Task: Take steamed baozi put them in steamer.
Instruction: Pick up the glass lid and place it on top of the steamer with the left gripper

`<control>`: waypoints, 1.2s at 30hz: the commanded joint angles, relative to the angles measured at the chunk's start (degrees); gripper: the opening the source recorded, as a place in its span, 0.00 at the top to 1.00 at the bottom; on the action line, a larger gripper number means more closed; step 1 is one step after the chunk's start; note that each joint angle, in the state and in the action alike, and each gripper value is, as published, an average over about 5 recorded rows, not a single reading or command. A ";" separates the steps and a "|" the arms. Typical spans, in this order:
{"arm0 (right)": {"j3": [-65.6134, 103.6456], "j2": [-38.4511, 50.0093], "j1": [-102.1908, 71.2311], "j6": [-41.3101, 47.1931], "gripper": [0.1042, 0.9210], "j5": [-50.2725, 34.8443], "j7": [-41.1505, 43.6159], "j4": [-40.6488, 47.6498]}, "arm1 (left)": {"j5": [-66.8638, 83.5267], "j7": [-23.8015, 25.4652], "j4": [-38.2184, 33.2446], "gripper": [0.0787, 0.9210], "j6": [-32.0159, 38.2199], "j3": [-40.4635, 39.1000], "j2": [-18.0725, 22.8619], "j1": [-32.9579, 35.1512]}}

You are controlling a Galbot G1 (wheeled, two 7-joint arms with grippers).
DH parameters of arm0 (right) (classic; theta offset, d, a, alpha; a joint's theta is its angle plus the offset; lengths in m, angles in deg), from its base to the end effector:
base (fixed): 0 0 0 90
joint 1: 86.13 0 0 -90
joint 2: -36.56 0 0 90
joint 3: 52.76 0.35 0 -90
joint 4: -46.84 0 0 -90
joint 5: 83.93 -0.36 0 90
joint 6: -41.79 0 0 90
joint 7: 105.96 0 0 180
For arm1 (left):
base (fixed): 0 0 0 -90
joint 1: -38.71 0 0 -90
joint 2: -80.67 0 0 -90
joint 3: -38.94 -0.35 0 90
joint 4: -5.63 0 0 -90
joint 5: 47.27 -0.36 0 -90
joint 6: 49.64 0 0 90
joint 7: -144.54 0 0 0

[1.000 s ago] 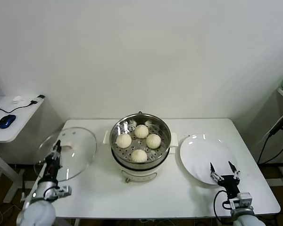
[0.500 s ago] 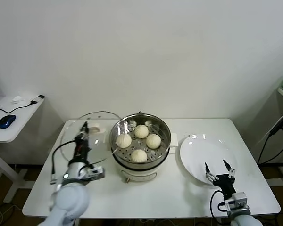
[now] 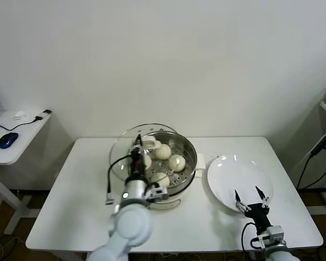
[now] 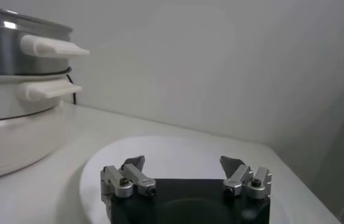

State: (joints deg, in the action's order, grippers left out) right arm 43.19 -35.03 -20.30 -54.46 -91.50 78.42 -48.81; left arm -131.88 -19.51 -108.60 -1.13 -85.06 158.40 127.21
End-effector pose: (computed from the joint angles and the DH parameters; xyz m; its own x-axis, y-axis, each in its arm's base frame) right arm 0.2077 -0.1346 -0.4075 -0.9789 -0.0299 0.2022 -0.0697 0.9787 -0.1929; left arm 0.2783 -0.1364 -0.2294 -0.9977 -0.0610 -0.0307 -0.0384 0.1281 0.9910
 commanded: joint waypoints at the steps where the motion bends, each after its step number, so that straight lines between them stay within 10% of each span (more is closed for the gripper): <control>1: 0.87 -0.66 0.14 -2.42 0.12 0.24 0.44 1.19 | -5.97 1.80 7.76 0.93 -2.75 -7.70 7.47 -4.37; 36: 1.30 -3.41 0.63 -5.56 0.12 1.65 -0.33 2.84 | -1.78 -6.54 14.62 0.93 -1.64 -3.38 7.41 -2.11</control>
State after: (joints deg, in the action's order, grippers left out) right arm 44.56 -38.30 -19.74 -59.70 -90.04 78.18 -46.09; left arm -134.40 -23.95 -95.72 -1.77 -88.77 165.27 124.97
